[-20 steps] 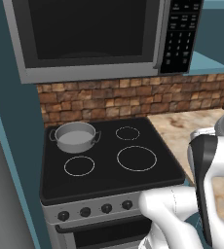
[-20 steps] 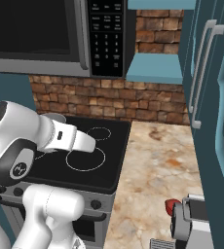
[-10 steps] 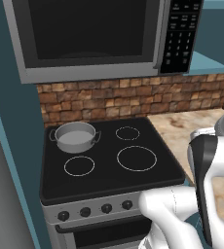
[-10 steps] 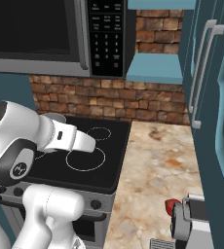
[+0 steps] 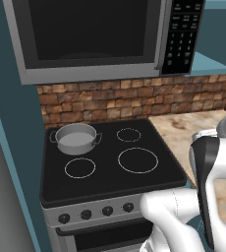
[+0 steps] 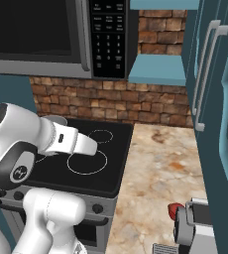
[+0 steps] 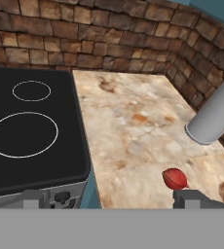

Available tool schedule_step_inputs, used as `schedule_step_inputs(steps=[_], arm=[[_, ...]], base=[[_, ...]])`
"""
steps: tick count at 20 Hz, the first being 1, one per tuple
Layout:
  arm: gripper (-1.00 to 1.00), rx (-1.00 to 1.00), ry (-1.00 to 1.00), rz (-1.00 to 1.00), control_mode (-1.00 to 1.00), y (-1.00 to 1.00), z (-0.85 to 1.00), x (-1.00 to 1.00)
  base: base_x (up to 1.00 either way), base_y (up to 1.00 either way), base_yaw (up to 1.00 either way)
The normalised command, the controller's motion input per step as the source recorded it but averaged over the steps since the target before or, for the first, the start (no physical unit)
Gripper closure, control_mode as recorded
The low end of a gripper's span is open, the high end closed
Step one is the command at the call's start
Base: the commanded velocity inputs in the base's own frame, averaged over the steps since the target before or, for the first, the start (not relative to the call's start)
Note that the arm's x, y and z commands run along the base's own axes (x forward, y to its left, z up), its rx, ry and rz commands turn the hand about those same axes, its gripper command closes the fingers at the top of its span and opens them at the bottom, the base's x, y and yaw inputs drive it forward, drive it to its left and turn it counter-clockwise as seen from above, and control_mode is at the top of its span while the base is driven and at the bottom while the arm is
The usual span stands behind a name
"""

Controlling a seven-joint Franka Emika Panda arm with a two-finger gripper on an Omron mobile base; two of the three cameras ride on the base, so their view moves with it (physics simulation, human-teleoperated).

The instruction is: Turn on the burner for the pot on the stove. Wait thirty seconds for the pot to heat up. Then add the onion to the pot.

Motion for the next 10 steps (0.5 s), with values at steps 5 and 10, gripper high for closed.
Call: schedule_step_inputs(steps=[5, 10], arm=[[-1.00, 0.00, 0.00, 0.00, -1.00, 0.00, 0.00, 0.00], [-1.00, 0.00, 0.00, 0.00, -1.00, 0.00, 0.00, 0.00]], base=[[0.00, 0.00, 0.00], [0.00, 0.00, 0.00]])
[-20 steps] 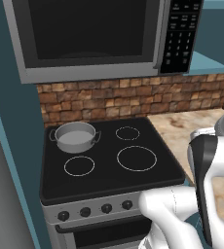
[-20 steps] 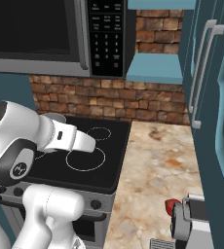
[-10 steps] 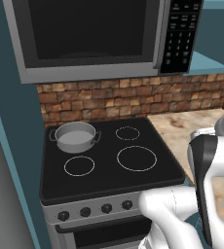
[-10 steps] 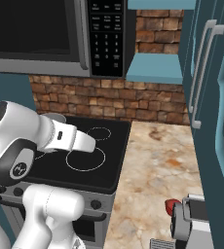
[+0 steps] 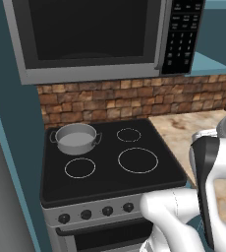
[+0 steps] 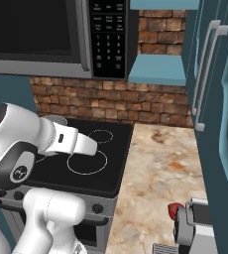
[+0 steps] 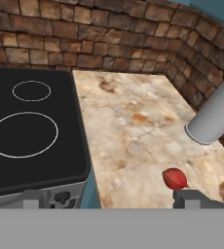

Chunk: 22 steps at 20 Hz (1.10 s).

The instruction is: Turn on the burner for the pot on the stove. Wait thirty seconds for the pot to heat up. Then add the onion to the pot.

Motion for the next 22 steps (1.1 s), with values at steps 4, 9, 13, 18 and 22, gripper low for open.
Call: schedule_step_inputs(steps=[4, 9, 13, 18, 22], arm=[[-1.00, 0.00, 0.00, 0.00, -1.00, 0.00, 0.00, 0.00], [-1.00, 0.00, 0.00, 0.00, -1.00, 0.00, 0.00, 0.00], [-1.00, 0.00, 0.00, 0.00, -1.00, 0.00, 0.00, 0.00], [-1.00, 0.00, 0.00, 0.00, -1.00, 0.00, 0.00, 0.00], [-1.00, 0.00, 0.00, 0.00, -1.00, 0.00, 0.00, 0.00]], base=[[0.00, 0.00, 0.00], [0.00, 0.00, 0.00], [0.00, 0.00, 0.00], [0.00, 0.00, 0.00], [0.00, 0.00, 0.00]])
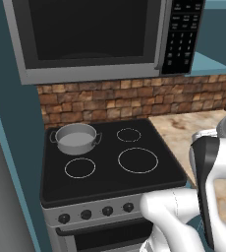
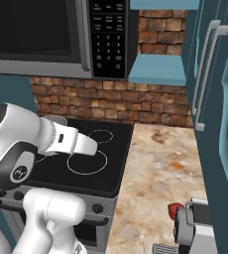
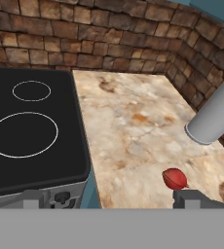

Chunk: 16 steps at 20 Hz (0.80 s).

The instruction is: Turn on the burner for the pot on the stove. Wait thirty seconds for the pot to heat up. Then add the onion to the pot.

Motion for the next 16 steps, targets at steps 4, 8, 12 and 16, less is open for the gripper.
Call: schedule_step_inputs(steps=[4, 8, 12, 16], arm=[[-1.00, 0.00, 0.00, 0.00, -1.00, 0.00, 0.00, 0.00], [-1.00, 0.00, 0.00, 0.00, -1.00, 0.00, 0.00, 0.00], [-1.00, 0.00, 0.00, 0.00, -1.00, 0.00, 0.00, 0.00], [-1.00, 0.00, 0.00, 0.00, -1.00, 0.00, 0.00, 0.00]], base=[[0.00, 0.00, 0.00], [0.00, 0.00, 0.00], [0.00, 0.00, 0.00], [0.00, 0.00, 0.00]])
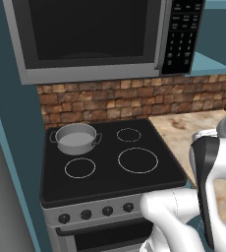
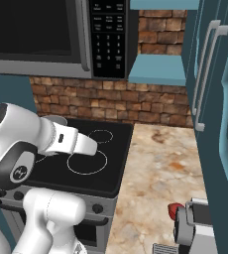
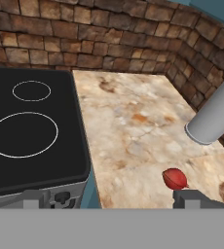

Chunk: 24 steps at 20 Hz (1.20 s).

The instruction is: Turn on the burner for the pot on the stove. Wait thirty seconds for the pot to heat up. Then add the onion to the pot.

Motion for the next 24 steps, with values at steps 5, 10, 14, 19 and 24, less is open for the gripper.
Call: schedule_step_inputs(steps=[5, 10, 14, 19, 24], arm=[[-1.00, 0.00, 0.00, 0.00, -1.00, 0.00, 0.00, 0.00], [-1.00, 0.00, 0.00, 0.00, -1.00, 0.00, 0.00, 0.00], [-1.00, 0.00, 0.00, 0.00, -1.00, 0.00, 0.00, 0.00], [-1.00, 0.00, 0.00, 0.00, -1.00, 0.00, 0.00, 0.00], [-1.00, 0.00, 0.00, 0.00, -1.00, 0.00, 0.00, 0.00]], base=[[0.00, 0.00, 0.00], [0.00, 0.00, 0.00], [0.00, 0.00, 0.00], [0.00, 0.00, 0.00], [0.00, 0.00, 0.00]])
